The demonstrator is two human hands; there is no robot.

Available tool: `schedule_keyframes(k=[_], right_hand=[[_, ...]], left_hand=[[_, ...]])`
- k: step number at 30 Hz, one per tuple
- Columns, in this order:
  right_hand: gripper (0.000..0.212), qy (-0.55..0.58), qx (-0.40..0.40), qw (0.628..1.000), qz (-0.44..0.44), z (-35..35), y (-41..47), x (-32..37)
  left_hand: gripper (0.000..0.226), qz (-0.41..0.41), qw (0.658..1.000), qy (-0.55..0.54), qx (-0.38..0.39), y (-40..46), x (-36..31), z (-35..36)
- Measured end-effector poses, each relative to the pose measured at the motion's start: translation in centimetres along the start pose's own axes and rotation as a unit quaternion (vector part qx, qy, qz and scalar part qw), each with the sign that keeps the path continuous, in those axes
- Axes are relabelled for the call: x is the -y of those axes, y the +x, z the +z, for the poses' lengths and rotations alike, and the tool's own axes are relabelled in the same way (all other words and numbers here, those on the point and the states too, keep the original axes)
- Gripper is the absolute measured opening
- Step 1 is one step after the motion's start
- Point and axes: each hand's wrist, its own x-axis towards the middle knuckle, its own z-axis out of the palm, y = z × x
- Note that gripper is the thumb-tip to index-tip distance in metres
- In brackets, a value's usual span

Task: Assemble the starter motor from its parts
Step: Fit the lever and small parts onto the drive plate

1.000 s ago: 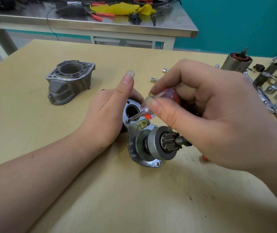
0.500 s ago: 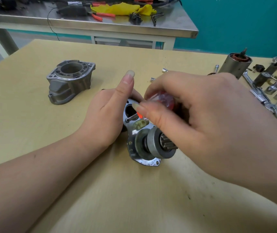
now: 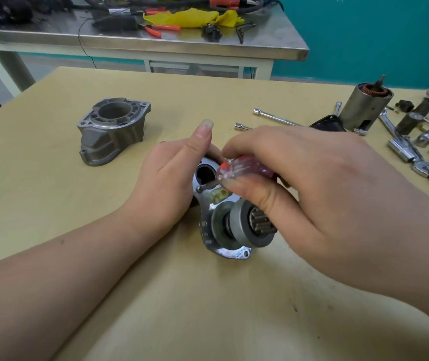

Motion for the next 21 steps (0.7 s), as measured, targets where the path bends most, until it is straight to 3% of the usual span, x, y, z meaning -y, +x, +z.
schedule_keyframes(k=[3,9,13,18,21], right_hand=[[0.027,0.023,0.006,1.000,0.007,-1.0,0.3,-0.4],[0.023,0.007,0.010,1.000,-0.009,-4.8,0.8,0.0],[0.021,-0.006,-0.007,0.998,0.069,-5.7,1.3,-1.8],[0.029,-0.136,0.157,0.963,0.170,-3.1,1.5,-3.9],[0.031,-0.245,0.223,0.929,0.165,-1.8,1.2,-3.9]], left_hand=[[0.040,0.027,1.000,-0.007,0.010,0.1,0.3,-0.3],[0.043,0.008,0.999,-0.021,0.033,0.0,0.2,-0.7],[0.042,0.005,0.999,-0.011,0.040,-0.2,0.4,-1.0],[0.040,-0.001,0.999,-0.027,0.040,-0.6,0.4,-1.1],[0.043,0.007,0.999,-0.035,0.035,-0.8,0.3,-1.2]])
